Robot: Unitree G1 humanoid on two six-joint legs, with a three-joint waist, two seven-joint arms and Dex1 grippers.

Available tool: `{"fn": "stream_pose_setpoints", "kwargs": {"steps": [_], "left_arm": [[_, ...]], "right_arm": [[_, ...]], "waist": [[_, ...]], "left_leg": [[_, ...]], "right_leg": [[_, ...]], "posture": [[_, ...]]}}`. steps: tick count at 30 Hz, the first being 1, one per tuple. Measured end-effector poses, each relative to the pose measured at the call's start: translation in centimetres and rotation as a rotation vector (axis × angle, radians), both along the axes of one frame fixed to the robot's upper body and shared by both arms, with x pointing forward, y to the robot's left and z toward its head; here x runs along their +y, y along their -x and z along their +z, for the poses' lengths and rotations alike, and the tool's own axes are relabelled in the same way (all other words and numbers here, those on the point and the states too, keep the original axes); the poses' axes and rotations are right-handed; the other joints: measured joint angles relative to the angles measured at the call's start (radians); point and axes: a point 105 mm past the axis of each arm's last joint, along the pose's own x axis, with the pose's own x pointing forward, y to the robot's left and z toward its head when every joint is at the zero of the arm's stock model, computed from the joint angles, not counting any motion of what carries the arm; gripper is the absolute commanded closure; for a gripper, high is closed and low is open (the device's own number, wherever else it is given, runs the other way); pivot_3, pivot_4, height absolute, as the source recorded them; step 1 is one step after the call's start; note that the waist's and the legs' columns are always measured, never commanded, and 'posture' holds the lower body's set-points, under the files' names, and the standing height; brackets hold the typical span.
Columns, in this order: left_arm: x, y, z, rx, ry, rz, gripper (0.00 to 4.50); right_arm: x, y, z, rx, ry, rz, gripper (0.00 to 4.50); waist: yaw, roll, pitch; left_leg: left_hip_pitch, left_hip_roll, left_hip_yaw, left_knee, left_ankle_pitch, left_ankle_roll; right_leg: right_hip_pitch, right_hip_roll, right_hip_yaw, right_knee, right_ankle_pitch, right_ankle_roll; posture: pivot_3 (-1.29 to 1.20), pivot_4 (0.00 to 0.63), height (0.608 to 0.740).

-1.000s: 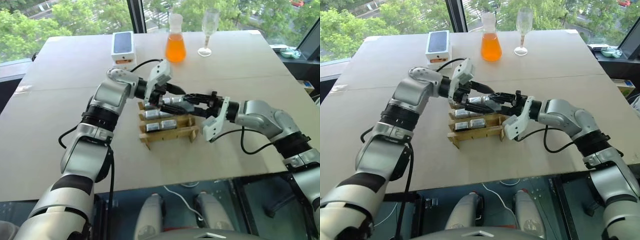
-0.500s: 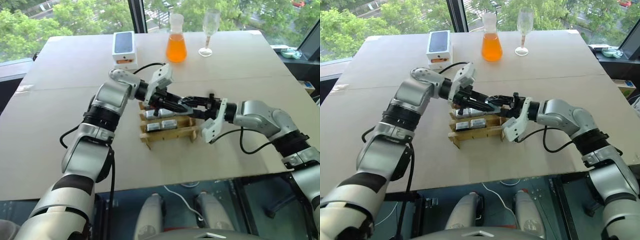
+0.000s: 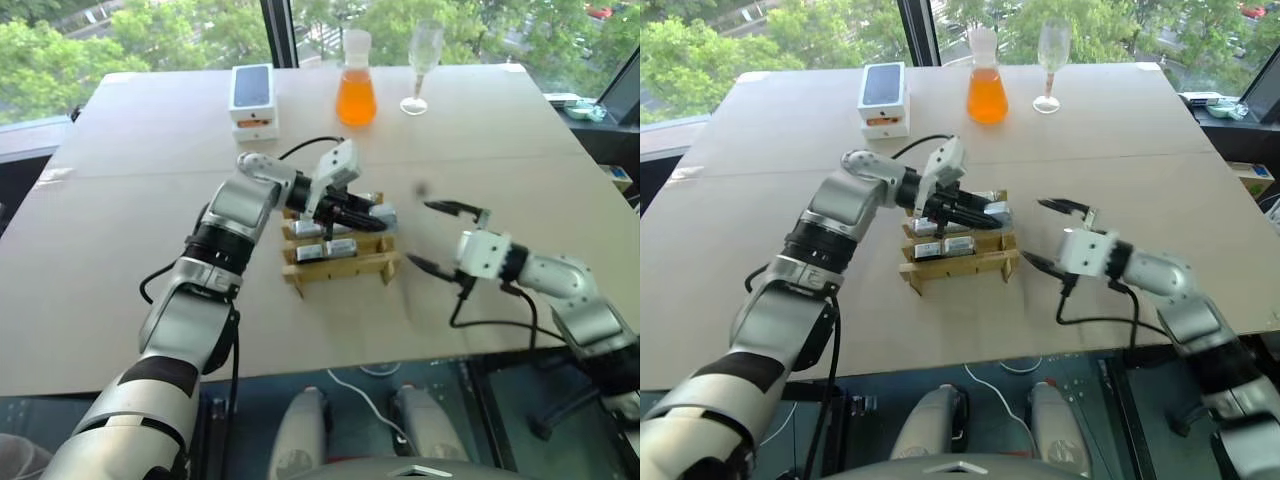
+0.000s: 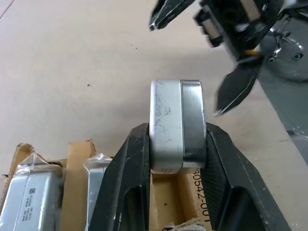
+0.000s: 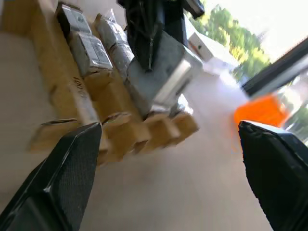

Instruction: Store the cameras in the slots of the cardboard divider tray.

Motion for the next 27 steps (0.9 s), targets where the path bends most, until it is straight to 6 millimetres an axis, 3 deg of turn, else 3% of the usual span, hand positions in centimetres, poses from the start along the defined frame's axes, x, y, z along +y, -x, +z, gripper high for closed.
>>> {"fn": "stream_pose_setpoints", "kwargs": {"steps": [4, 6, 10, 27], "left_arm": [[0.2, -0.3, -0.5, -0.023, -0.019, 0.032, 3.68], [0.4, -0.4, -1.0, -0.025, -0.031, 0.048, 3.68], [0.3, -0.2, -2.4, -0.048, -0.071, 0.049, 3.68], [0.0, 0.2, -3.1, -0.081, -0.053, 0.072, 3.68]], "right_arm": [[-3.6, 3.6, -3.0, 0.364, -0.225, 0.01, 0.0], [-4.3, 4.8, -3.7, 0.424, -0.255, 0.041, 0.0], [-4.7, 5.8, -3.2, 0.412, -0.359, 0.1, 0.0], [-6.0, 6.5, -3.0, 0.347, -0.433, 0.138, 0.0]], "waist": [[0.002, 0.0, 0.0], [-0.006, 0.0, 0.0], [-0.009, 0.0, 0.0], [-0.003, 0.0, -0.001]], "left_leg": [[0.0, 0.0, 0.0, 0.004, 0.0, 0.0], [0.001, 0.0, 0.001, 0.006, 0.0, 0.0], [0.003, 0.001, 0.001, 0.009, 0.0, 0.001], [0.004, 0.0, -0.001, 0.011, 0.0, 0.0]], "right_leg": [[0.001, 0.001, 0.0, 0.002, 0.0, 0.0], [0.001, 0.001, 0.001, 0.003, 0.0, 0.001], [0.001, 0.003, 0.003, 0.008, -0.002, 0.004], [0.003, 0.004, 0.003, 0.009, -0.002, 0.003]], "posture": [[0.0, 0.15, 0.74], [0.0, 0.15, 0.74], [0.0, 0.15, 0.74], [0.0, 0.15, 0.74]]}}
